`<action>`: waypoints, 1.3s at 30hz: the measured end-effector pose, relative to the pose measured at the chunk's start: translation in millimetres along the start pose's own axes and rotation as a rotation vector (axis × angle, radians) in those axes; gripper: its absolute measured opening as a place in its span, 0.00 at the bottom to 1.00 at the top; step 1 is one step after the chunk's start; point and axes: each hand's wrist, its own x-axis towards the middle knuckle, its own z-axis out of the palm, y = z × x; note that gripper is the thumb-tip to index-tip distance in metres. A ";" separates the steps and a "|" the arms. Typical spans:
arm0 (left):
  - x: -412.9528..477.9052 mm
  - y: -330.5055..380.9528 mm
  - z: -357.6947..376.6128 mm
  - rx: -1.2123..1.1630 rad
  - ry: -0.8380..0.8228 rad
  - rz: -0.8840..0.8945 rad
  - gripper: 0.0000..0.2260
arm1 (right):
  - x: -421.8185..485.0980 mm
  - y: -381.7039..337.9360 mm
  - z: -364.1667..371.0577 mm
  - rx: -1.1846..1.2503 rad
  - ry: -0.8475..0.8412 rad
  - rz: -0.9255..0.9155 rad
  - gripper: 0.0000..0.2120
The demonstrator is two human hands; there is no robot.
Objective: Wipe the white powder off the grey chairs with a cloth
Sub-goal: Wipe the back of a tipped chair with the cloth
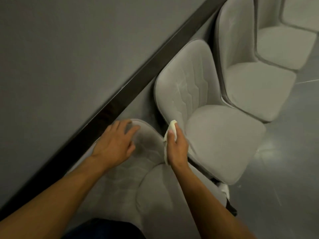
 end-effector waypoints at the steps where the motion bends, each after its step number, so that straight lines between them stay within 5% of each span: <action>1: 23.1 9.6 -4.8 -0.036 0.017 -0.032 0.28 | 18.7 -2.2 -10.2 -0.005 -0.016 0.006 0.24; 7: 130.3 46.1 -10.7 -0.088 0.039 -0.133 0.30 | 107.5 -10.5 -48.2 -0.042 -0.169 0.027 0.25; 14: 208.1 49.1 1.1 0.050 0.051 -0.031 0.29 | 180.8 -22.5 -44.4 -0.064 -0.253 0.034 0.25; 21: 217.3 27.0 56.4 0.143 0.341 0.078 0.25 | 206.3 -26.3 2.3 -0.179 -0.214 -0.225 0.26; 29: 231.9 20.5 76.9 0.077 0.524 0.153 0.23 | 212.2 13.6 3.7 -0.212 -0.111 0.093 0.20; 32: 233.0 18.9 81.4 0.087 0.566 0.173 0.22 | 204.5 -9.3 0.7 -0.097 -0.014 -0.076 0.17; 35: 235.9 20.8 80.5 0.071 0.623 0.179 0.21 | 191.2 -15.3 2.7 -0.149 -0.153 -0.325 0.14; 39: 238.9 22.9 84.2 0.064 0.672 0.165 0.24 | 193.1 18.6 -0.6 -0.311 -0.193 -0.134 0.11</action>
